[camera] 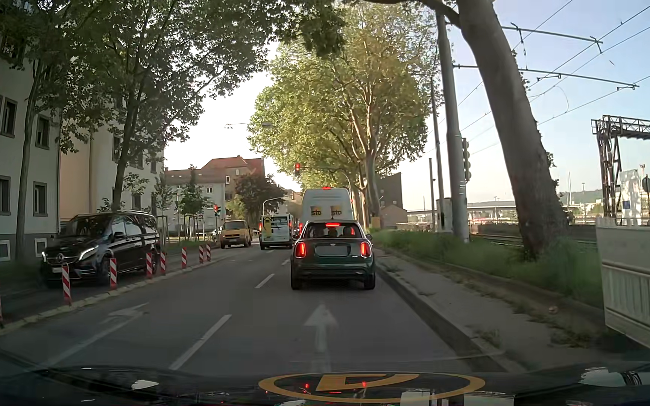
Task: Follow the waypoints while adhering to traffic rules and regulations
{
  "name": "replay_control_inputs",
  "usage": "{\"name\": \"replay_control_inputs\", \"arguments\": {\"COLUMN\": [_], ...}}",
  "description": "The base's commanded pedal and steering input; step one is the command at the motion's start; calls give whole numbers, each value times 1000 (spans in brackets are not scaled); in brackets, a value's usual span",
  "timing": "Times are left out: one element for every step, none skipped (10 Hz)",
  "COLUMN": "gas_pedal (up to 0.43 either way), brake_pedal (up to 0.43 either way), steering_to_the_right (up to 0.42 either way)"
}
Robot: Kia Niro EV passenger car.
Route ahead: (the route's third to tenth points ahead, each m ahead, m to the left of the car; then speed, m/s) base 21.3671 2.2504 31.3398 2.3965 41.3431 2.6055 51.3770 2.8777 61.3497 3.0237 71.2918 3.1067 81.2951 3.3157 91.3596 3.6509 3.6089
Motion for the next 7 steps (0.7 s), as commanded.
{"name": "replay_control_inputs", "arguments": {"gas_pedal": [0, 0, 0, 0, 0, 0, 0], "brake_pedal": [85, 85, 116, 140, 152, 152, 152], "steering_to_the_right": [-63, -57, -49, -47, -47, -47, -47]}}
